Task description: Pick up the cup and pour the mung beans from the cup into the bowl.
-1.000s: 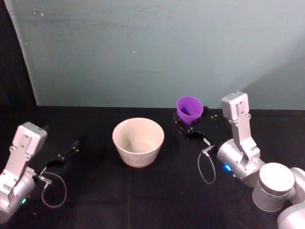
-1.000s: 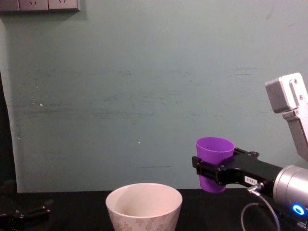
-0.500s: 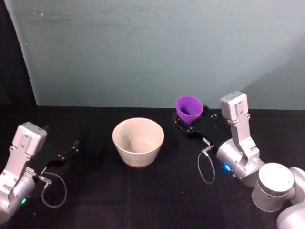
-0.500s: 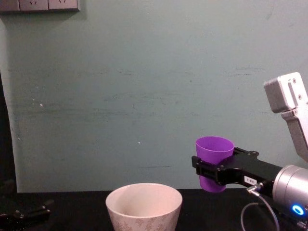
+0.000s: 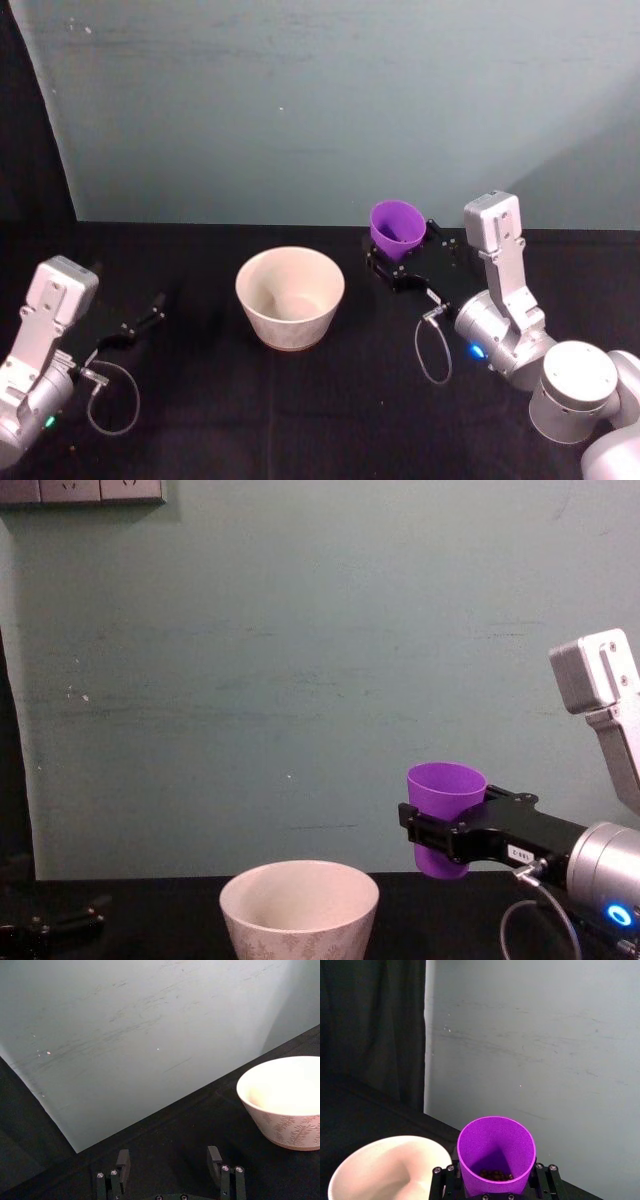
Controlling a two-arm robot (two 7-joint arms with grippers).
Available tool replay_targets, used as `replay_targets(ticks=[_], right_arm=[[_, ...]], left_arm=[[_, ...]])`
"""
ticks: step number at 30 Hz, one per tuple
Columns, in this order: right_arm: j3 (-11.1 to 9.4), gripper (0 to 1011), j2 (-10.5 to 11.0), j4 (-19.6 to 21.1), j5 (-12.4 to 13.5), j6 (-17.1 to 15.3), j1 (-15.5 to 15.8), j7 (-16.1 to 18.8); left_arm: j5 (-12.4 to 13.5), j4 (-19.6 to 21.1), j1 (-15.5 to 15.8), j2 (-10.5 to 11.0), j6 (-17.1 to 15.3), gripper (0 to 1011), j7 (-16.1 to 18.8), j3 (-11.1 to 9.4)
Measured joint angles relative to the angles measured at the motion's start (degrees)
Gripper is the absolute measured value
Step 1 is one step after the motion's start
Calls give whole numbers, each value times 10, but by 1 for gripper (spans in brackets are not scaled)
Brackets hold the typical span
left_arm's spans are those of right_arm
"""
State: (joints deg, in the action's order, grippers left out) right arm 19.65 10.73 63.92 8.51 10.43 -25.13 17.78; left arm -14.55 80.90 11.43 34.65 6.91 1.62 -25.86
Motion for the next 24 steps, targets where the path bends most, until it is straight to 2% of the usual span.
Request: replay_targets(ticks=[24], right_arm=[[0,723,0,0,1,0,0,1]], left_arm=[[0,0,0,0,0,1011,0,0]])
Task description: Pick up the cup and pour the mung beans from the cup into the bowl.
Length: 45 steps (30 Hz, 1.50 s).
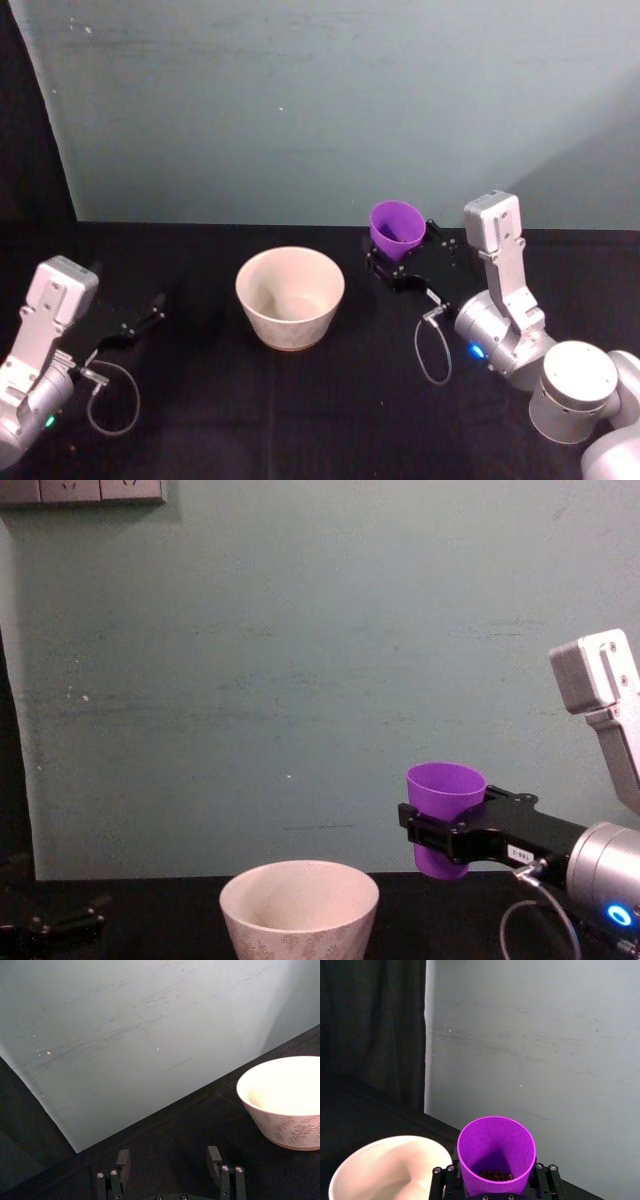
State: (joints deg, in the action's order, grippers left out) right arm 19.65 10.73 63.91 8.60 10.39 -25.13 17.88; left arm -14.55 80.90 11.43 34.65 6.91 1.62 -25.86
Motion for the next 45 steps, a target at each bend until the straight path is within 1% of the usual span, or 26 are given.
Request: replay_targets(ticks=[45], right_arm=[[0,723,0,0,0,0,0,0]], left_arm=[[0,0,0,0,0,1011,0,0]])
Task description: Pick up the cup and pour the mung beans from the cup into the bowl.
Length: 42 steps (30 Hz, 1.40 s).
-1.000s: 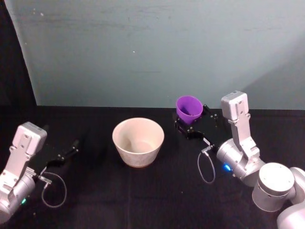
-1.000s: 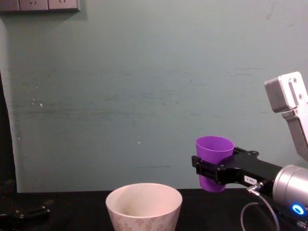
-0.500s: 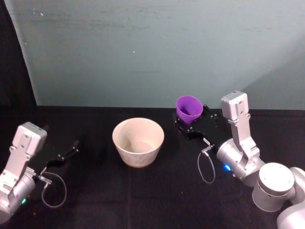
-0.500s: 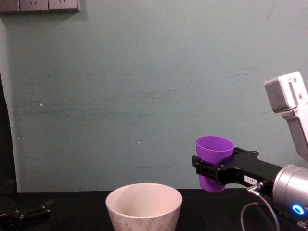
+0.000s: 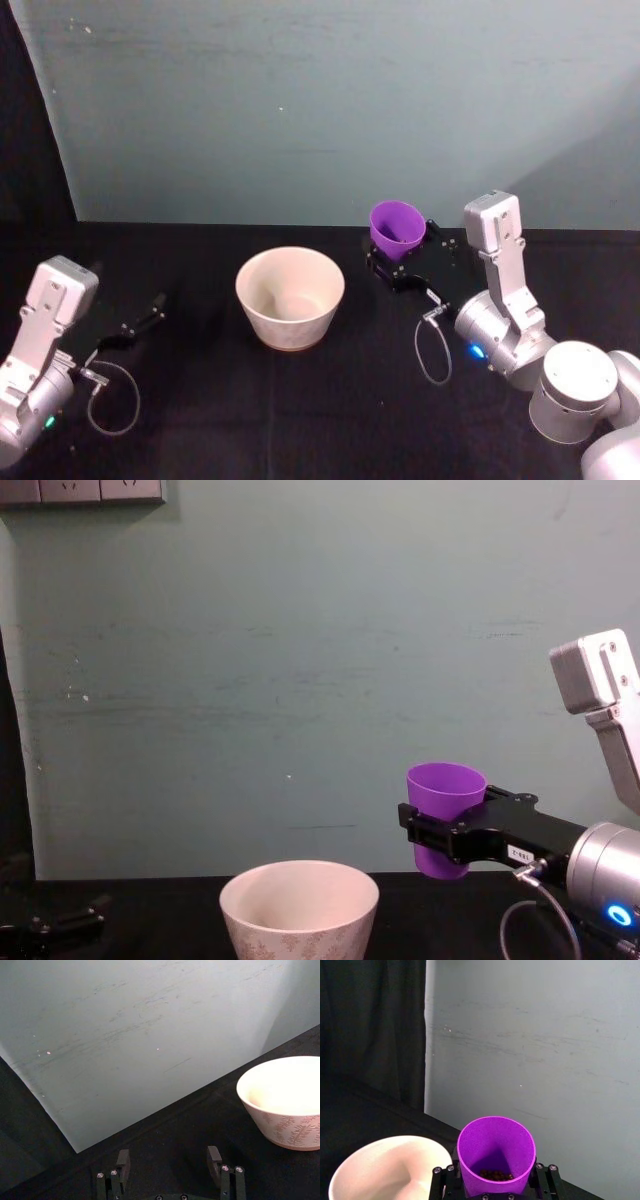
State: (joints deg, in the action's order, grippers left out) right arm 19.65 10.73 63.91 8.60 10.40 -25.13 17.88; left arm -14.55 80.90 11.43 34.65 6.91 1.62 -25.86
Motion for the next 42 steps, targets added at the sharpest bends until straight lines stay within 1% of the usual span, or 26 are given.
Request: replay_targets(ticks=[35,37,38,39,42], right_arm=[[0,723,0,0,0,0,0,0],[0,723,0,1,-4,-3,0,0],[2,723,2,5,-11,-11,-3,0],[2,724,2,5,-11,-11,-3,0],[9,723,4,10,-31,-28,-17,0]], left_arm=[[0,0,0,0,0,1011,0,0],[0,0,0,0,0,1012,0,0],[0,0,0,0,0,1011,0,0],[0,0,0,0,0,1011,0,0],[0,0,0,0,0,1011,0,0]])
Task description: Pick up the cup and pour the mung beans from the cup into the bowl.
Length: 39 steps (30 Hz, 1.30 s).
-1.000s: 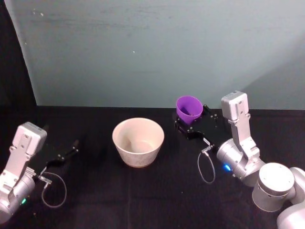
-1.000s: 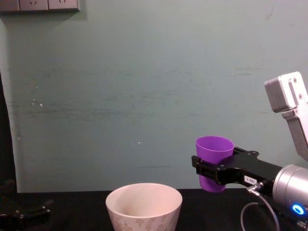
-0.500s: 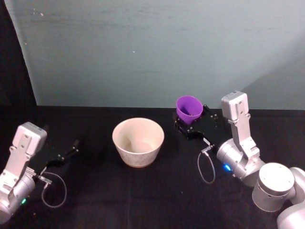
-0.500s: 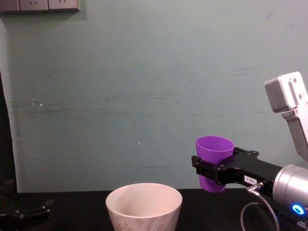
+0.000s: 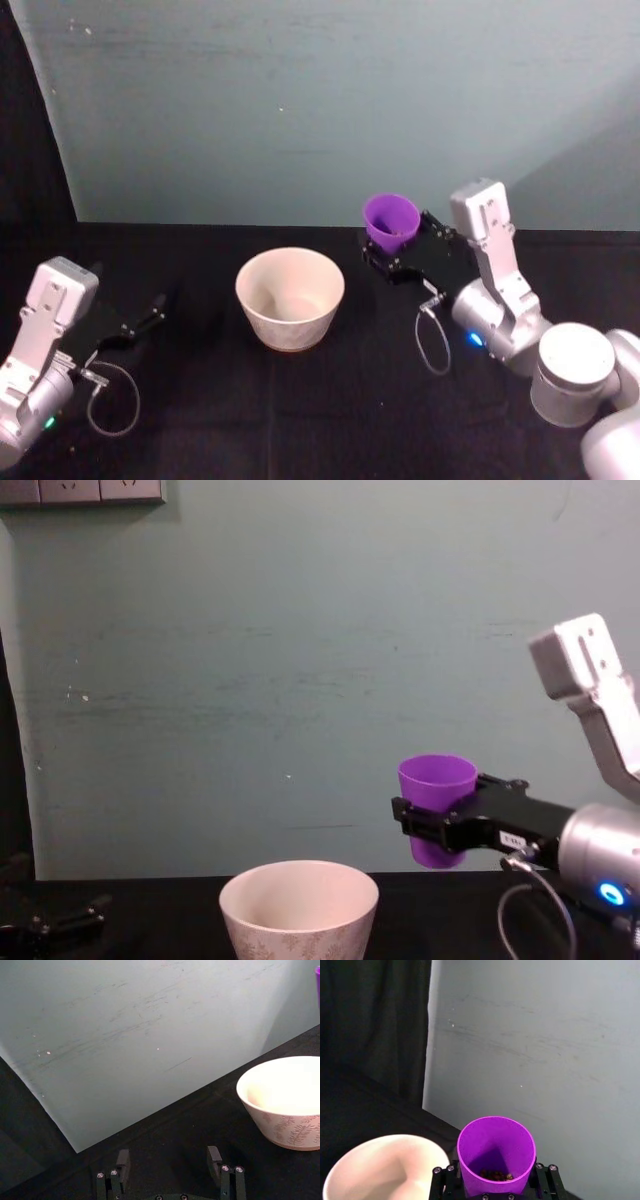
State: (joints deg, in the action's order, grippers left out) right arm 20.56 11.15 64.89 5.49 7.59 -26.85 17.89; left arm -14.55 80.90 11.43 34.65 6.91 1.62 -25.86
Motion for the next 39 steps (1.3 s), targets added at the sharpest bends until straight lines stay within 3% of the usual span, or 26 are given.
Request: replay_targets(ticks=[6,10,17,26,31,39], right_arm=[[14,724,5,3,-31,-22,-24,3],[38,724,18,13,-78,-58,-49,5],[81,724,34,15,-137,-101,-89,38],[127,724,41,14,-207,-125,-124,59],[145,724,42,15,-236,-128,-139,68],[190,723,42,5,-302,-131,-173,86]], left_arm=[[0,0,0,0,0,1011,0,0],[0,0,0,0,0,1011,0,0],[0,0,0,0,0,1011,0,0],[0,0,0,0,0,1011,0,0],[0,0,0,0,0,1011,0,0],[0,0,0,0,0,1011,0,0]])
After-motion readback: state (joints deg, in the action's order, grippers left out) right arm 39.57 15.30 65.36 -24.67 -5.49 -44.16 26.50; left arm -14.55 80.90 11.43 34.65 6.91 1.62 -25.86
